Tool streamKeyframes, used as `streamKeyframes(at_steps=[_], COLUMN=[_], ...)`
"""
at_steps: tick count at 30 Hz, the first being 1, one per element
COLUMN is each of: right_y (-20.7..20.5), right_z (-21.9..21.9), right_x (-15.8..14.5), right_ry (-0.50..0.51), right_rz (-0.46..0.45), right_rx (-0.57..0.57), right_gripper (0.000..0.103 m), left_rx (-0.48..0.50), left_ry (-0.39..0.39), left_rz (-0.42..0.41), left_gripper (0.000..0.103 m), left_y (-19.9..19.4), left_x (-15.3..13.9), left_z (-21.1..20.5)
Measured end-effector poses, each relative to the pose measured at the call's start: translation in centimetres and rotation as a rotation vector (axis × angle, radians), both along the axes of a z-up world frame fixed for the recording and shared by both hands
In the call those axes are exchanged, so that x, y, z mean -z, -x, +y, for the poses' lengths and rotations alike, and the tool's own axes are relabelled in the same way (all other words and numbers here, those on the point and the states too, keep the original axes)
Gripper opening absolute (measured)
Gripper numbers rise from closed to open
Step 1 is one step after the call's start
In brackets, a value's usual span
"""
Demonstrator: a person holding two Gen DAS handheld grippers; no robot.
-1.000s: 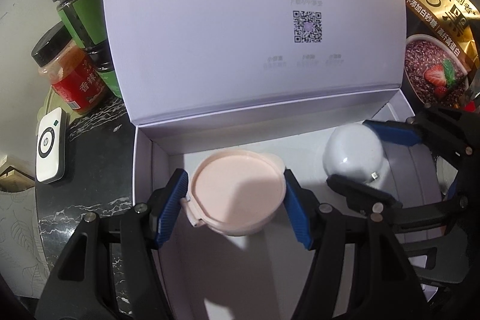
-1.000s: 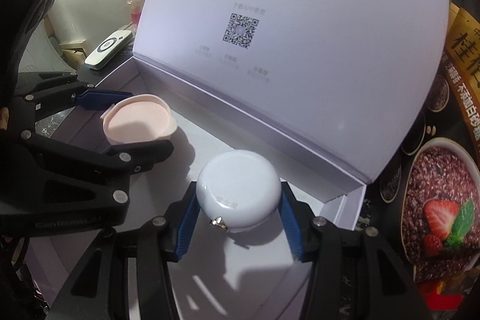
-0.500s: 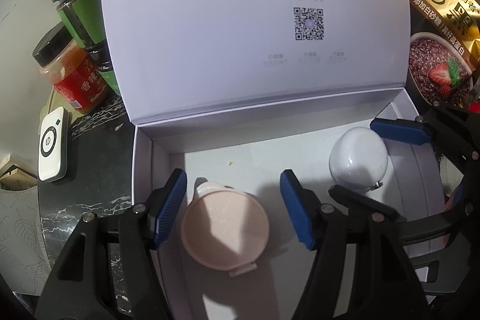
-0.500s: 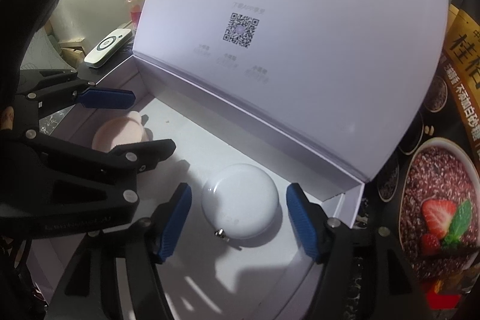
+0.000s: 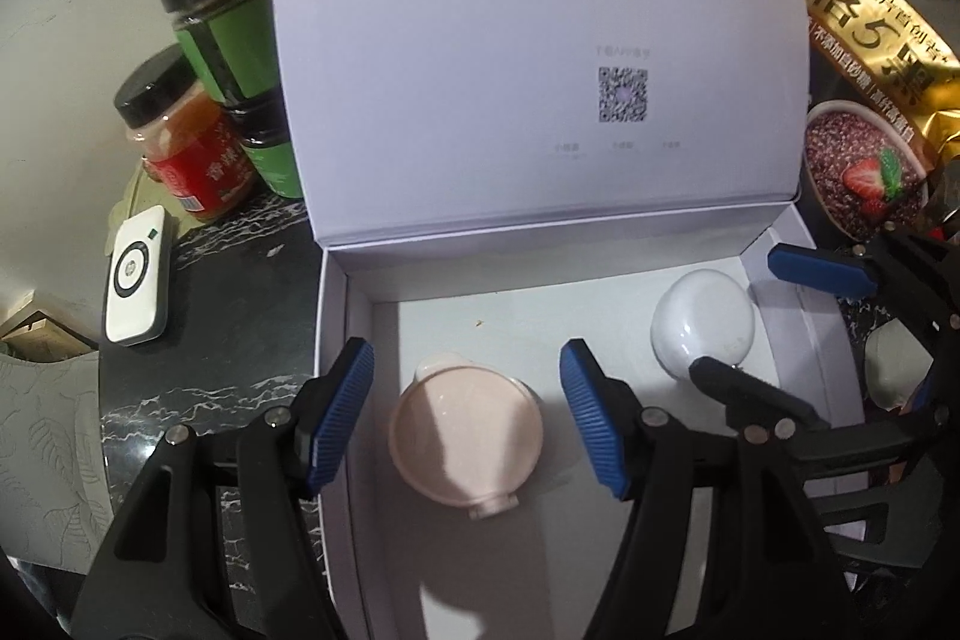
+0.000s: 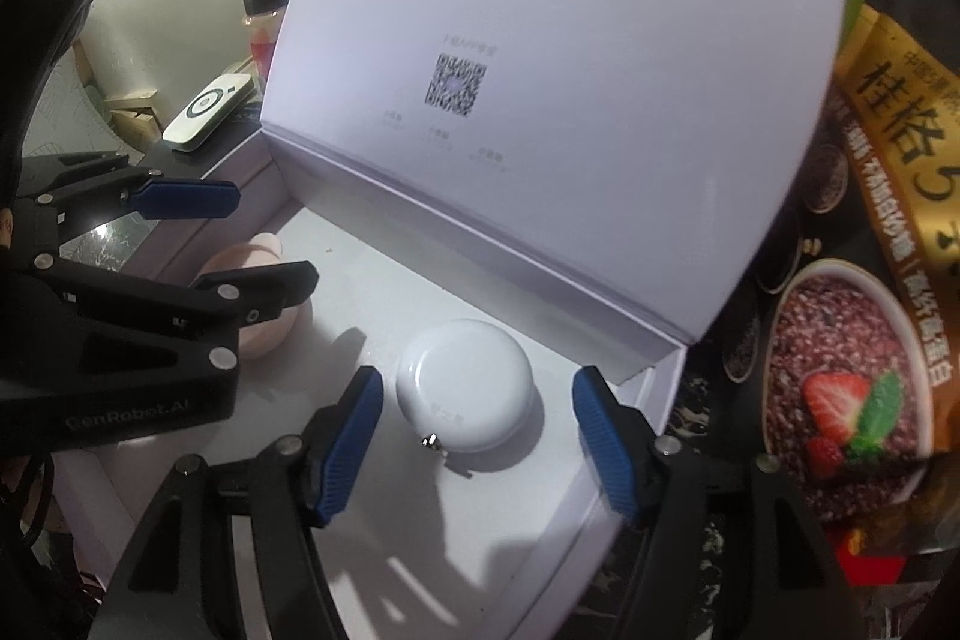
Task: Organize objects
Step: 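Lower both items into the box and open both tools to release, then withdraw both open tools from the box back toward the table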
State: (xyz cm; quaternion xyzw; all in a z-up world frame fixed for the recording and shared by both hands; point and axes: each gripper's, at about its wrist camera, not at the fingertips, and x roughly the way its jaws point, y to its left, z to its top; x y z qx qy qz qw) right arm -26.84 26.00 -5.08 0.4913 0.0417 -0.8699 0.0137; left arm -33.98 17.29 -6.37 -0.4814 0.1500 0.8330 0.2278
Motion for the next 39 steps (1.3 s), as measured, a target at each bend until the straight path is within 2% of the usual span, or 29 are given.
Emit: streamKeyframes(at_steps=[5, 6, 9, 10, 14, 23, 29, 39], right_y=[-0.9, -1.0, -1.5, -1.7, -2.6, -4.9, -6.5, -9.3], right_z=[0.1, 0.1, -0.1, -0.1, -0.2, -0.8, -1.3, -2.1], right_x=[-1.4, -1.6, -2.5, -2.7, -3.9, -6.3, -7.8, -9.7], right_ry=[-0.009, -0.011, -0.016, -0.017, -0.027, -0.039, -0.044, -0.048], right_rz=[0.016, 0.018, 0.030, 0.035, 0.053, 0.090, 0.115, 0.151], right_rx=[0.004, 0.005, 0.011, 0.013, 0.014, 0.018, 0.020, 0.021], right_gripper=[0.067, 0.067, 0.067, 0.067, 0.067, 0.067, 0.067, 0.071], left_rx=[-0.006, -0.008, -0.008, -0.009, -0.017, -0.042, -0.048, -0.048], left_ry=[-0.015, -0.018, -0.025, -0.025, -0.032, -0.045, -0.047, -0.049], left_rz=[0.021, 0.026, 0.043, 0.048, 0.060, 0.097, 0.121, 0.171], left_gripper=[0.064, 0.063, 0.063, 0.063, 0.063, 0.064, 0.064, 0.076], left_y=[0.0, -1.8, -2.4, -3.6, -3.7, -6.9, -8.3, -11.8], left_x=[-1.4, -2.0, -3.0, -4.0, -4.7, -7.8, -8.9, -10.8], left_z=[-1.7, -2.8, -1.8, -2.1, -3.2, -4.2, -4.8, -5.6])
